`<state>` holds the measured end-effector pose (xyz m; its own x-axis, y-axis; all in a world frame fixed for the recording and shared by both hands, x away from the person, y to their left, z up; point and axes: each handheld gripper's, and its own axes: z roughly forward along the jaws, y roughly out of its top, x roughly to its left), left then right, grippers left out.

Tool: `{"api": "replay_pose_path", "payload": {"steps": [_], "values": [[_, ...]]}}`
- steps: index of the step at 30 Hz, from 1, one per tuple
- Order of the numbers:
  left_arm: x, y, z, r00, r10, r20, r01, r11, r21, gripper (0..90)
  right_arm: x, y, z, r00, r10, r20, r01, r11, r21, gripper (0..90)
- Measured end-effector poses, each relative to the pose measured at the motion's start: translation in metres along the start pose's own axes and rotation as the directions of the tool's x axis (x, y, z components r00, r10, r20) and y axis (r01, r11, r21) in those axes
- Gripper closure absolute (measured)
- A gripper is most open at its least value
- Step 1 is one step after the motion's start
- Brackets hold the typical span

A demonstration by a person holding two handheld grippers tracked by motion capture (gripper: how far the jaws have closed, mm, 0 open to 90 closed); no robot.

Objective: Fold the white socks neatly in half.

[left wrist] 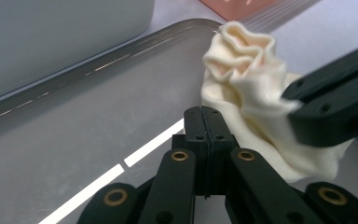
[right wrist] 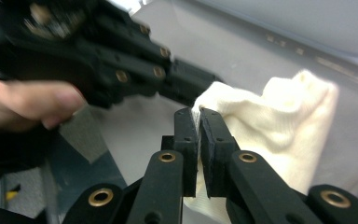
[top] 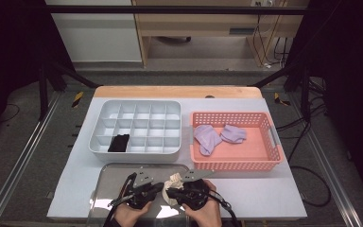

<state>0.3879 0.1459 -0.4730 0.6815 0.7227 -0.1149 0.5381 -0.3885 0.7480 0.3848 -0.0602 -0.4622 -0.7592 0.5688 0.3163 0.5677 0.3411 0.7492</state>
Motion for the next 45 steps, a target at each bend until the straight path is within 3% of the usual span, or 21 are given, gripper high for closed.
{"api": "replay_pose_path", "payload": {"steps": [6, 10, 18, 23, 24, 27, 32, 34, 41, 44, 45], "values": [[0.007, 0.0, -0.007, 0.9996, -0.02, -0.02, 0.019, 0.9996, -0.022, 89.1, 0.003, -0.008, 0.013, 0.9974, -0.053, 0.05, 0.053, 0.999, 0.007, 84.9], [0.009, 0.0, -0.011, 0.9993, -0.03, -0.02, 0.03, 0.9989, -0.037, 89.1, 0.004, -0.006, 0.009, 0.9981, -0.055, 0.027, 0.055, 0.998, 0.002, 77.4], [0.01, 0.004, -0.018, 0.999, -0.044, -0.011, 0.044, 0.9972, -0.06, 89.1, 0.001, -0.004, -0.019, 0.9999, -0.015, 0.004, 0.015, 0.997, -0.078, 73.5], [0.006, 0.013, -0.026, 0.9997, -0.024, 0.001, 0.023, 0.9953, -0.094, 89.1, -0.011, -0.004, -0.039, 0.9987, 0.008, 0.051, -0.001, 0.992, -0.125, 76.8], [0.001, 0.02, -0.028, 0.9999, -0.007, 0.011, 0.008, 0.9946, -0.103, 89.1, -0.019, -0.006, -0.049, 0.9954, 0.023, 0.093, -0.01, 0.991, -0.133, 77.5], [-0.01, 0.029, -0.025, 0.9993, 0.023, 0.031, -0.02, 0.9944, -0.103, 89.1, -0.027, -0.01, -0.053, 0.992, 0.042, 0.12, -0.026, 0.991, -0.128, 77.0], [-0.025, 0.034, -0.016, 0.9968, 0.047, 0.065, -0.041, 0.9953, -0.087, 89.1, -0.03, -0.016, -0.048, 0.9921, 0.063, 0.109, -0.049, 0.991, -0.123, 74.7], [-0.029, 0.03, -0.009, 0.996, 0.055, 0.071, -0.051, 0.9969, -0.06, 89.1, -0.029, -0.019, -0.042, 0.9929, 0.064, 0.1, -0.054, 0.993, -0.106, 72.8], [-0.023, 0.013, 0.0, 0.9971, 0.042, 0.063, -0.043, 0.9991, 0.006, 89.0, -0.025, -0.024, -0.024, 0.9932, 0.059, 0.1, -0.054, 0.997, -0.054, 68.3], [-0.021, 0.008, 0.001, 0.9973, 0.039, 0.062, -0.04, 0.9991, 0.011, 89.0, -0.025, -0.025, -0.02, 0.9935, 0.064, 0.094, -0.06, 0.997, -0.05, 66.6], [-0.021, 0.007, 0.002, 0.9975, 0.038, 0.06, -0.039, 0.9992, 0.012, 89.0, -0.023, -0.027, -0.017, 0.992, 0.053, 0.115, -0.049, 0.998, -0.038, 66.5]]}}
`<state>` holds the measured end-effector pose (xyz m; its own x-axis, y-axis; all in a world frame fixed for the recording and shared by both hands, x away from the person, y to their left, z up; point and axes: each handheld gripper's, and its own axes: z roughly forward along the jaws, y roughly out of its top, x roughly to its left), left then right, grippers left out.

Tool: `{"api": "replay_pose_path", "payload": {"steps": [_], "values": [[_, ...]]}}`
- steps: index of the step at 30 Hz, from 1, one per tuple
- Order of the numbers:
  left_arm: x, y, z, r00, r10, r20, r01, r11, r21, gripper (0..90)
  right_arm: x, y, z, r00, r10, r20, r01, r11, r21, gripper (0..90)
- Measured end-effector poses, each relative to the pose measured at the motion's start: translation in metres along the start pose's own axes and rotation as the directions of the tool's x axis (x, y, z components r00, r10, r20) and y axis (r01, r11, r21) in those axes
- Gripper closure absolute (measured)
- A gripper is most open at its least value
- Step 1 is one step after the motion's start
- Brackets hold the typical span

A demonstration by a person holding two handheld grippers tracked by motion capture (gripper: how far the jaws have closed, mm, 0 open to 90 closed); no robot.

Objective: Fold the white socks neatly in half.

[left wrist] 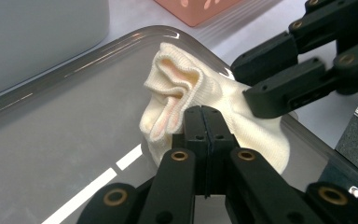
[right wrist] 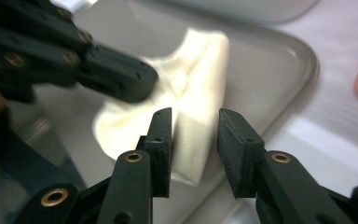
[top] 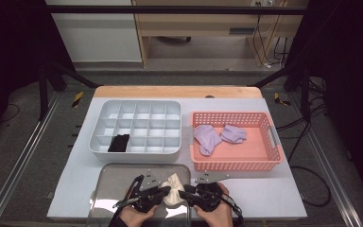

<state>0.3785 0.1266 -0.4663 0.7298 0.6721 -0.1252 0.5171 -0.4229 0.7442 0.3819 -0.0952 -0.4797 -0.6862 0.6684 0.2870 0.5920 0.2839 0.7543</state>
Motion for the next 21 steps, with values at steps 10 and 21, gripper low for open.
{"api": "replay_pose_path", "payload": {"steps": [10, 21], "values": [[0.0, 0.001, 0.004, 0.9996, -0.021, -0.02, 0.021, 0.9997, -0.008, 89.0, 0.001, 0.0, 0.002, 0.9982, 0.052, -0.03, -0.052, 0.999, -0.004, 83.2], [-0.006, 0.002, 0.008, 0.9996, -0.029, -0.004, 0.029, 0.9994, -0.019, 88.8, 0.005, 0.002, -0.001, 0.9991, 0.037, -0.021, -0.038, 0.999, -0.016, 81.2]]}}
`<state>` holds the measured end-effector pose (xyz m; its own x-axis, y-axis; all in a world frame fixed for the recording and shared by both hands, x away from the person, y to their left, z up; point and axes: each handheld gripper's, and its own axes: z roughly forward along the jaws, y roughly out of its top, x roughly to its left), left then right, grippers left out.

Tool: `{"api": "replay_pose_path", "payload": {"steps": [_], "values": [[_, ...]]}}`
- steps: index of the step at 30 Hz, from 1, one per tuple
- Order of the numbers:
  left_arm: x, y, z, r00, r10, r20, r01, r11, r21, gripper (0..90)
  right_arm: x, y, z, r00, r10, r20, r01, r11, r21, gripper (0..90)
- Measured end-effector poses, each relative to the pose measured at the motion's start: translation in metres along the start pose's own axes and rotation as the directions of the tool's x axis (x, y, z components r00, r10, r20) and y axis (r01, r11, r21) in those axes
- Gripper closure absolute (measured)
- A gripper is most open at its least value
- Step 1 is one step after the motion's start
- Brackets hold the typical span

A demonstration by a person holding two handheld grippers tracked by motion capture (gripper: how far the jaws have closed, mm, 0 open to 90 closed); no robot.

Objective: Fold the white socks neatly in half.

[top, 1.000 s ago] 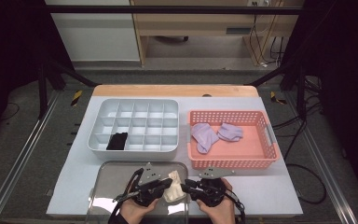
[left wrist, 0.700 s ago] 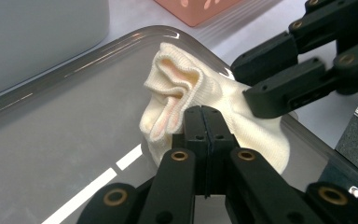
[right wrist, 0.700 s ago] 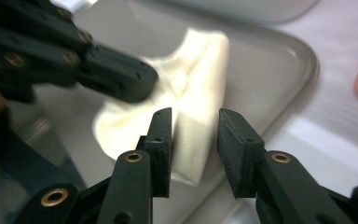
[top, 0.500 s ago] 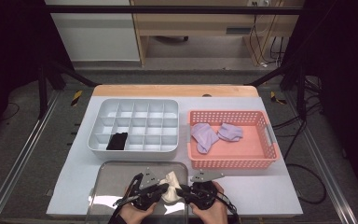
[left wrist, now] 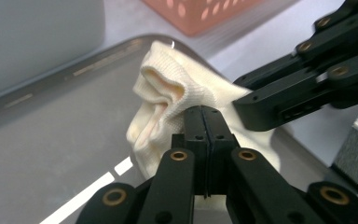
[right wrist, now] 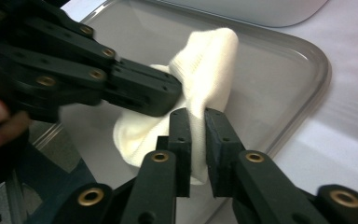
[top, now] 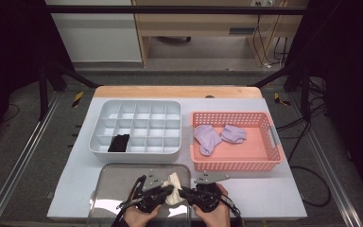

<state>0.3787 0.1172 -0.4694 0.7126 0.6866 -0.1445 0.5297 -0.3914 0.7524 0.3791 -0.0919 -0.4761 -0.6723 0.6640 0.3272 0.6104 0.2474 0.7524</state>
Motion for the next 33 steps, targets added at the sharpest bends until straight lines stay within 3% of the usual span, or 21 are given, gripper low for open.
{"api": "replay_pose_path", "payload": {"steps": [2, 3, 12, 16, 20, 23, 27, 33], "values": [[-0.001, 0.001, 0.0, 0.9999, 0.012, -0.005, -0.012, 0.9999, 0.007, 88.9, -0.004, -0.001, -0.002, 0.9998, 0.009, -0.018, -0.01, 0.999, -0.031, 73.0], [-0.001, 0.0, 0.001, 0.9999, 0.011, -0.005, -0.011, 0.9999, 0.009, 88.9, -0.004, -0.001, -0.002, 0.9998, 0.009, -0.018, -0.01, 0.999, -0.031, 73.0], [-0.002, 0.0, 0.002, 0.9998, 0.014, -0.017, -0.014, 0.9999, 0.007, 89.0, -0.01, 0.001, 0.002, 0.9999, 0.008, -0.012, -0.008, 1.0, 0.007, 83.6], [-0.004, -0.001, 0.002, 0.9995, 0.006, -0.032, -0.007, 1.0, -0.003, 89.0, -0.008, 0.003, 0.001, 0.9997, -0.023, -0.005, 0.023, 1.0, 0.009, 84.7], [-0.003, 0.0, 0.002, 0.9991, -0.02, -0.038, 0.02, 0.9996, -0.018, 89.1, 0.0, 0.009, -0.006, 0.998, -0.057, -0.027, 0.056, 0.998, -0.036, 85.4], [-0.004, -0.001, 0.003, 0.9987, -0.032, -0.04, 0.03, 0.9991, -0.028, 89.2, 0.006, 0.009, -0.005, 0.9955, -0.084, -0.045, 0.082, 0.996, -0.038, 85.5], [0.0, -0.003, -0.004, 0.9976, -0.067, -0.021, 0.066, 0.9971, -0.037, 89.1, 0.005, 0.007, -0.005, 0.996, -0.074, -0.05, 0.073, 0.997, -0.03, 85.4], [0.003, -0.007, -0.007, 0.9966, -0.079, -0.022, 0.078, 0.9963, -0.036, 89.2, 0.004, 0.005, -0.003, 0.9971, -0.062, -0.044, 0.062, 0.998, -0.019, 84.8]]}}
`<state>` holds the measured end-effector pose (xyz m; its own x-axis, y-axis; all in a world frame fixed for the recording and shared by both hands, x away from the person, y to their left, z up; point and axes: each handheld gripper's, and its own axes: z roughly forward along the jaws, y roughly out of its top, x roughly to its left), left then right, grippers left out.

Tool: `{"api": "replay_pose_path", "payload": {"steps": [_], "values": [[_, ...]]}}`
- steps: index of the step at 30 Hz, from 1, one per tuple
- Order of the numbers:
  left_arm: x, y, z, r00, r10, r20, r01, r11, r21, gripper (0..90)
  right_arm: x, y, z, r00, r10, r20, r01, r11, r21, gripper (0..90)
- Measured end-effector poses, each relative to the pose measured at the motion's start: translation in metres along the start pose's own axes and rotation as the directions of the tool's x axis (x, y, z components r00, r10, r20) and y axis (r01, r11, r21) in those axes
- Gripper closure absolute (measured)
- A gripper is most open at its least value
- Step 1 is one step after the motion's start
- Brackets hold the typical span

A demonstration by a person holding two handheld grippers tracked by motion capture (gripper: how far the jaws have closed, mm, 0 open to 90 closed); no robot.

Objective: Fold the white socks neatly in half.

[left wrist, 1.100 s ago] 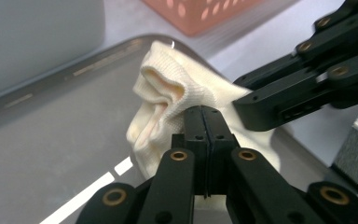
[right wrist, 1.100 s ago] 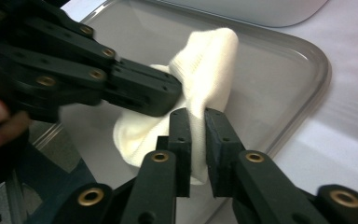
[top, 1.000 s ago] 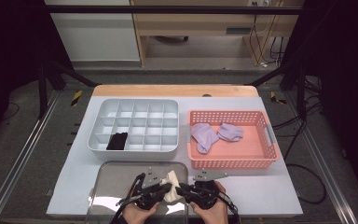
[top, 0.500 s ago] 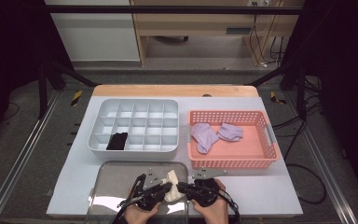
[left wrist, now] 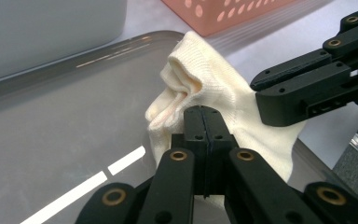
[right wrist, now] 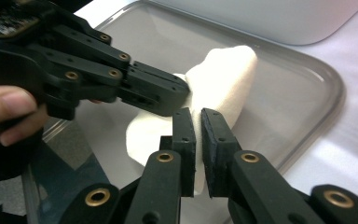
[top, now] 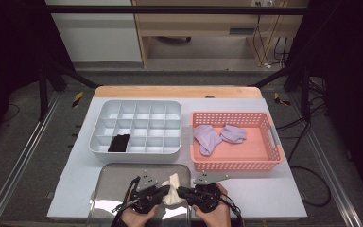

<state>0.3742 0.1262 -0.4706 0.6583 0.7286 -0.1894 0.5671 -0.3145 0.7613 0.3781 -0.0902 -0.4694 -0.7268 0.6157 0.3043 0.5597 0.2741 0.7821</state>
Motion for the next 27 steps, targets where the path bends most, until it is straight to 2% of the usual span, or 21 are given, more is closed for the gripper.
{"api": "replay_pose_path", "payload": {"steps": [4, 7, 10, 13, 14, 16, 17, 18, 19, 21, 23, 25, 26, 27], "values": [[-0.004, 0.001, 0.006, 0.9999, 0.011, -0.01, -0.011, 0.9999, 0.007, 89.3, -0.001, 0.001, -0.002, 0.9998, 0.021, -0.005, -0.021, 1.0, -0.008, 84.8], [-0.005, 0.002, 0.008, 0.9999, 0.007, -0.008, -0.007, 1.0, 0.005, 89.3, 0.0, 0.002, -0.004, 0.9999, 0.013, -0.011, -0.013, 1.0, -0.021, 85.2], [-0.004, 0.003, 0.009, 0.9999, -0.009, 0.009, 0.009, 1.0, 0.004, 89.4, 0.006, 0.004, 0.0, 0.9986, -0.041, -0.035, 0.04, 0.999, -0.025, 85.2], [-0.002, 0.003, 0.008, 0.9993, -0.027, 0.027, 0.027, 0.9996, 0.002, 89.4, 0.006, 0.003, 0.001, 0.9983, -0.042, -0.039, 0.041, 0.999, -0.022, 85.1], [0.0, 0.004, 0.005, 0.999, -0.031, 0.032, 0.031, 0.9995, 0.002, 89.4, 0.006, 0.003, 0.0, 0.9985, -0.037, -0.039, 0.036, 0.999, -0.018, 85.1], [0.003, 0.005, -0.006, 0.9997, -0.008, 0.022, 0.008, 0.9999, -0.011, 89.3, 0.006, 0.003, 0.0, 0.9989, -0.038, -0.028, 0.038, 0.999, -0.013, 84.7], [0.003, 0.005, -0.006, 0.9997, -0.008, 0.022, 0.008, 0.9999, -0.011, 89.2, 0.007, 0.003, 0.0, 0.999, -0.038, -0.026, 0.038, 0.999, -0.007, 84.6], [0.007, 0.004, -0.016, 1.0, 0.005, 0.004, -0.005, 0.9995, -0.031, 89.2, 0.008, 0.003, 0.001, 0.9991, -0.036, -0.023, 0.036, 0.999, 0.002, 84.6], [0.007, 0.004, -0.016, 1.0, 0.005, 0.004, -0.005, 0.9995, -0.031, 89.2, 0.008, 0.003, 0.001, 0.9991, -0.036, -0.023, 0.036, 0.999, 0.002, 84.6], [0.015, 0.001, -0.032, 0.9999, 0.008, -0.01, -0.008, 0.9987, -0.051, 88.8, 0.011, 0.004, 0.003, 0.9987, -0.049, -0.012, 0.05, 0.999, 0.009, 84.6], [0.017, -0.001, -0.036, 0.9999, 0.0, -0.012, -0.001, 0.9986, -0.053, 88.6, 0.011, 0.004, 0.003, 0.9985, -0.054, -0.008, 0.054, 0.998, 0.011, 84.6], [0.021, -0.005, -0.036, 0.9999, -0.012, -0.01, 0.011, 0.9994, -0.034, 87.9, 0.012, 0.005, 0.004, 0.9988, -0.048, -0.002, 0.049, 0.999, 0.016, 84.6], [0.023, -0.009, -0.029, 0.9998, -0.016, -0.007, 0.016, 0.9999, 0.001, 88.0, 0.012, 0.005, 0.005, 0.9986, -0.053, -0.002, 0.053, 0.998, 0.016, 84.6], [0.024, -0.01, -0.025, 0.9994, -0.032, 0.013, 0.031, 0.9994, 0.014, 88.0, 0.012, 0.006, 0.005, 0.9987, -0.052, -0.002, 0.052, 0.998, 0.019, 84.5]]}}
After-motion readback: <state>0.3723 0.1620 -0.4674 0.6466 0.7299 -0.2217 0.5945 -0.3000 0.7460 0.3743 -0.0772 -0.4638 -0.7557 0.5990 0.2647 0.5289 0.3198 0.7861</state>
